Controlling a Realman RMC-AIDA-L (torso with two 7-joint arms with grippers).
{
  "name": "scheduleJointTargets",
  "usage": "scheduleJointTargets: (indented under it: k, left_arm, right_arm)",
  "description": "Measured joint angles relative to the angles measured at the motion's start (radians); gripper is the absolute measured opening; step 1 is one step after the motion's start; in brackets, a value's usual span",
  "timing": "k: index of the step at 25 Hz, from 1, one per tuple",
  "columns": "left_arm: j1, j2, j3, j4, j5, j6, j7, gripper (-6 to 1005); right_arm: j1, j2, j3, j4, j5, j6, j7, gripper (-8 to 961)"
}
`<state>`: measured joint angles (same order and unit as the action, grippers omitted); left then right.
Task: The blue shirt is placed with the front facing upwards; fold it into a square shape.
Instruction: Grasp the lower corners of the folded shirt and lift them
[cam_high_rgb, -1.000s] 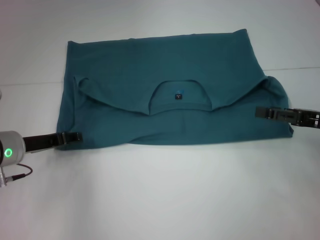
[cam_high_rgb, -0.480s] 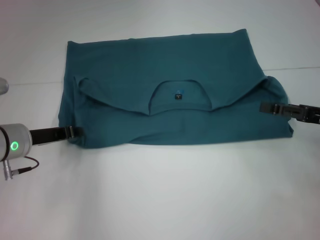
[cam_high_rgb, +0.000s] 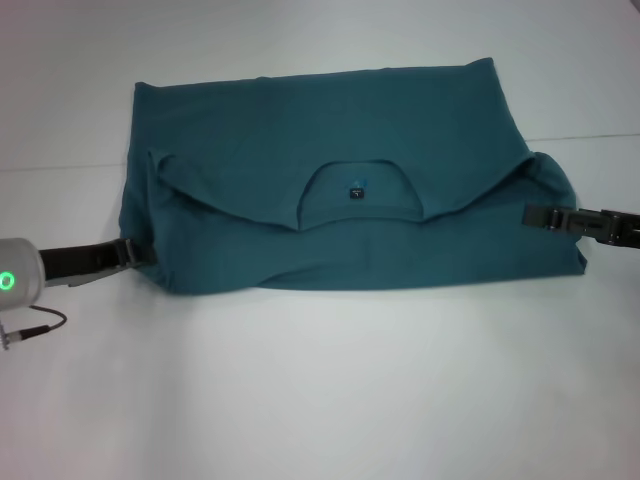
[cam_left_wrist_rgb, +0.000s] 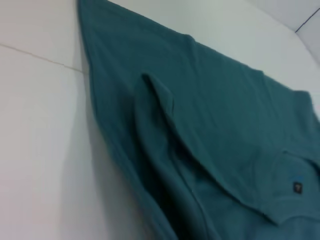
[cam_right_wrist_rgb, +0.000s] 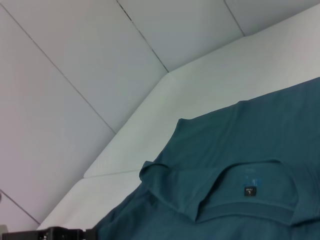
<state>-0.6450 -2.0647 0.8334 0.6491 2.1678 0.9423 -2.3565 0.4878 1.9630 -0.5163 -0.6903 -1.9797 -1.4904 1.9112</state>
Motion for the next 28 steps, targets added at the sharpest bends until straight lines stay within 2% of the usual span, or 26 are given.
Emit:
scheduleJointTargets:
  k: [5, 9, 12, 18, 22, 28]
  left_arm:
    - [-0.018, 0.039, -0.147, -0.041, 0.000, 0.138, -0.022, 0]
    - [-0.021, 0.058, -0.242, -0.058, 0.000, 0.222, -0.024, 0]
    - [-0.016, 0.063, -0.266, -0.059, 0.000, 0.244, -0.025, 0]
    - [-0.015, 0.064, -0.259, -0.059, 0.008, 0.243, -0.033, 0]
    - [-0.020, 0.063, -0.255, -0.060, 0.009, 0.241, -0.033, 0]
    - [-0.022, 0.059, -0.255, -0.060, 0.009, 0.237, -0.033, 0]
  right_arm:
    - [0.000, -0.010, -0.007, 0.000, -0.004, 0.001, 0.013, 858]
    - [0.007, -0.033, -0.010, -0.004, -0.025, 0.011, 0.064, 858]
    - [0.022, -0.053, -0.010, -0.014, -0.087, 0.026, 0.132, 858]
    - [0.089, -0.086, -0.012, -0.059, -0.271, 0.105, 0.349, 858]
    - [0.150, -0.087, -0.014, -0.084, -0.429, 0.159, 0.452, 858]
    - [0.220, -0.070, -0.042, -0.078, -0.604, 0.235, 0.507, 858]
